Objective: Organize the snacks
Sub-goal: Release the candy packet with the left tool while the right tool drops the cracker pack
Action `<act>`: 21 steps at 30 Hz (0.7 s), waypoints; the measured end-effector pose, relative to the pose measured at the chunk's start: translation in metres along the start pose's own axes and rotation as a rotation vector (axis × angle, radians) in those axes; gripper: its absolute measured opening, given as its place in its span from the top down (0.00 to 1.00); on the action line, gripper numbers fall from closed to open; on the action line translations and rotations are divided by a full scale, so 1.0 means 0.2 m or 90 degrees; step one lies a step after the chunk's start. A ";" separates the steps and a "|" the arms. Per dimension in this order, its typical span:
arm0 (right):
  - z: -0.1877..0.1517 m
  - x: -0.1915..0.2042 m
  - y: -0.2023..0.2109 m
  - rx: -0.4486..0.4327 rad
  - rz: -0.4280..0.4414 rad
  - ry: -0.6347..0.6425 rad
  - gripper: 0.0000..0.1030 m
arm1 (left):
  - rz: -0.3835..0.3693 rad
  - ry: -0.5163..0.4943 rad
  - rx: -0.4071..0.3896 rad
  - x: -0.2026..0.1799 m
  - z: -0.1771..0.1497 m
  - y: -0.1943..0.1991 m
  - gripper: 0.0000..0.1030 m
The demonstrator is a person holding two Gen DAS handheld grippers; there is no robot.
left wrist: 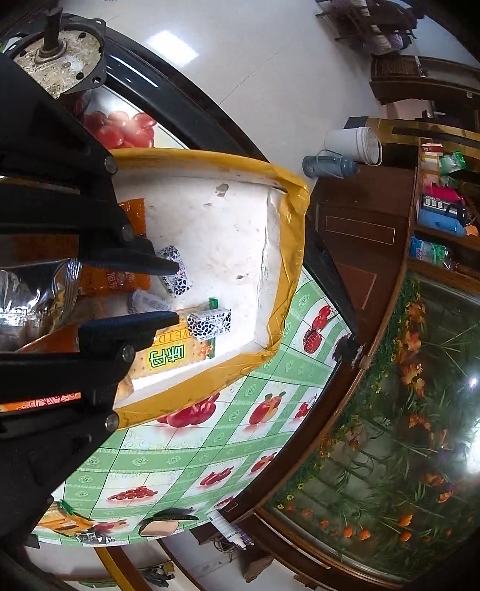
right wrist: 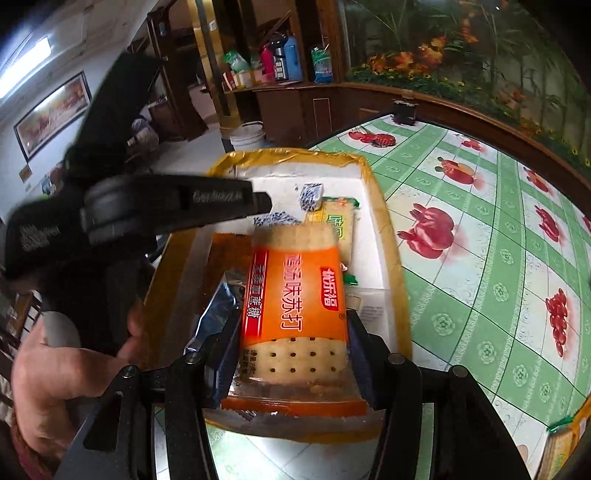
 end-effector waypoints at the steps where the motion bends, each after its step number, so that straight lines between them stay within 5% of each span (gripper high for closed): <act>1: 0.00 0.01 0.00 -0.009 -0.007 0.008 0.43 | 0.000 0.001 0.000 0.01 0.00 0.00 0.81; 7: -0.01 0.03 0.02 -0.027 -0.013 0.035 0.41 | -0.014 0.013 -0.024 0.03 0.01 0.06 0.59; 21: -0.11 -0.22 0.31 -0.080 0.052 -0.078 0.40 | -0.059 -0.036 -0.045 -0.24 -0.11 0.22 0.57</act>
Point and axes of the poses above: each gripper's, at about its wrist camera, not at the fingertips, and y roughly against the way its jaws point, x to its left, z to its top, the point moved 8 cm from there along -y, roughly the way its jaws point, and after that the axes turned 4 degrees about x, right-handed, at the moved point
